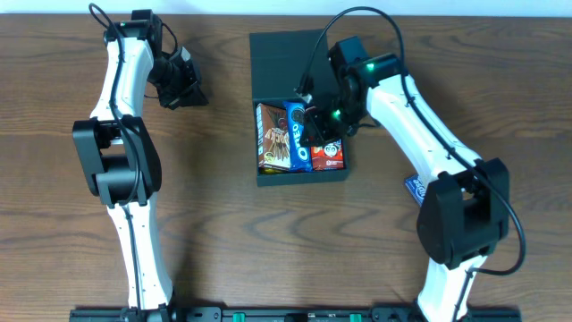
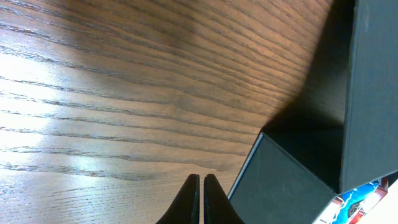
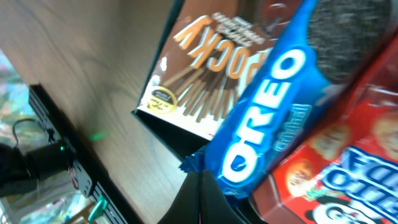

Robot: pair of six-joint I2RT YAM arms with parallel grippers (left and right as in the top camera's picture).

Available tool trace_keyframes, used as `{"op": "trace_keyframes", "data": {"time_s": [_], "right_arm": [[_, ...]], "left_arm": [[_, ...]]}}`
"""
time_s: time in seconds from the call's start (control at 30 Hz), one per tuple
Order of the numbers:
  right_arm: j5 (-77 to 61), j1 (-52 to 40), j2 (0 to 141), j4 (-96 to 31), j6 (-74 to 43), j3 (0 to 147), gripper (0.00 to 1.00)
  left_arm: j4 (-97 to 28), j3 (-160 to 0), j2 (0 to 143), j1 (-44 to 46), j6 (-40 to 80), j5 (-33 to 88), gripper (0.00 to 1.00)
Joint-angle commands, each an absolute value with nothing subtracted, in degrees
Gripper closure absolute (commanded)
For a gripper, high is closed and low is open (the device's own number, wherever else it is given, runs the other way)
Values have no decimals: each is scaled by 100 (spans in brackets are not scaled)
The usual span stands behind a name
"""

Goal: Pack container
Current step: 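Press the Oreo pack further down with the right gripper tips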

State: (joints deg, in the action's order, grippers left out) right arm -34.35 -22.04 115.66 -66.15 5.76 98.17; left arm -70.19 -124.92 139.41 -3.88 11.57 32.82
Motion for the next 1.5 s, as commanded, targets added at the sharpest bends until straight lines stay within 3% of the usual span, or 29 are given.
{"op": "trace_keyframes", "data": {"time_s": [0.0,0.4,0.63,0.83,1.47], "right_arm": [[-3597,-2296,11421,-6624,854,9666,99],[-3535,-2303,11421,-6038,816,8829,99],[-3291,-2307,11421,-5977,773,8823,99],[-3903,-2318,11410,-5909,775,9120,99],[-3146,-2858,11893,-4147,276,9306,99]], "left_arm": [[-7024,-12488,14035,-410,1048,3262,94],[-6890,-12488,14035,-410,1098,3262,94],[-6895,-12488,14033,-410,1096,3262,94],[-6895,-12488,14035,-410,1096,3264,94],[-6912,-12488,14035,-410,1096,3264,94]]}}
